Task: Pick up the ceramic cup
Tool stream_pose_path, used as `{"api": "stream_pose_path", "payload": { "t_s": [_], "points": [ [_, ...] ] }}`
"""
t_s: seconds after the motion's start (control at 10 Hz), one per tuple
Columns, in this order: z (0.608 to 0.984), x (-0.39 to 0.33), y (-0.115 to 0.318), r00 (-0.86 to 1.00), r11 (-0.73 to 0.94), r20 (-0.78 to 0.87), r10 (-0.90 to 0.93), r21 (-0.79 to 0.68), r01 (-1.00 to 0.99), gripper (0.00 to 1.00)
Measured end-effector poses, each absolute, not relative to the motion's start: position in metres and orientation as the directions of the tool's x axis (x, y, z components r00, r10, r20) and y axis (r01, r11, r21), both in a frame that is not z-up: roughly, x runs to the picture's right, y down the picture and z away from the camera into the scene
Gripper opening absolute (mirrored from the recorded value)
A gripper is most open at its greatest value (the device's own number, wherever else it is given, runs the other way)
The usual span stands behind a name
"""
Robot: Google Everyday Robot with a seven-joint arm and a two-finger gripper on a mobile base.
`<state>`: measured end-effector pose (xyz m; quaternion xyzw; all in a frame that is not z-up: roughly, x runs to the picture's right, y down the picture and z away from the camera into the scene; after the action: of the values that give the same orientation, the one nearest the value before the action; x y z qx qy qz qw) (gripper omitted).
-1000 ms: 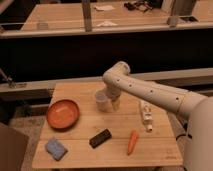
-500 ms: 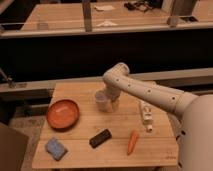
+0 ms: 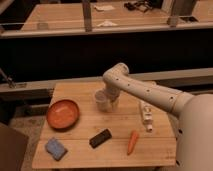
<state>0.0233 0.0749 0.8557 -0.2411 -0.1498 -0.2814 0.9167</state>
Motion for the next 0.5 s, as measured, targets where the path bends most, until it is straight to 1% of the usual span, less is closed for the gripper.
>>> {"api": "stream_pose_path", "payload": {
  "t_s": [0.4, 0.5],
  "points": [
    [0.8574, 0.0232, 0.0739, 0.790, 0.722, 0.418, -0.448, -0.353, 0.595, 0.68],
    [0.8575, 0.0233, 0.0733, 0.789, 0.721, 0.421, -0.448, -0.352, 0.597, 0.59]
  ]
}}
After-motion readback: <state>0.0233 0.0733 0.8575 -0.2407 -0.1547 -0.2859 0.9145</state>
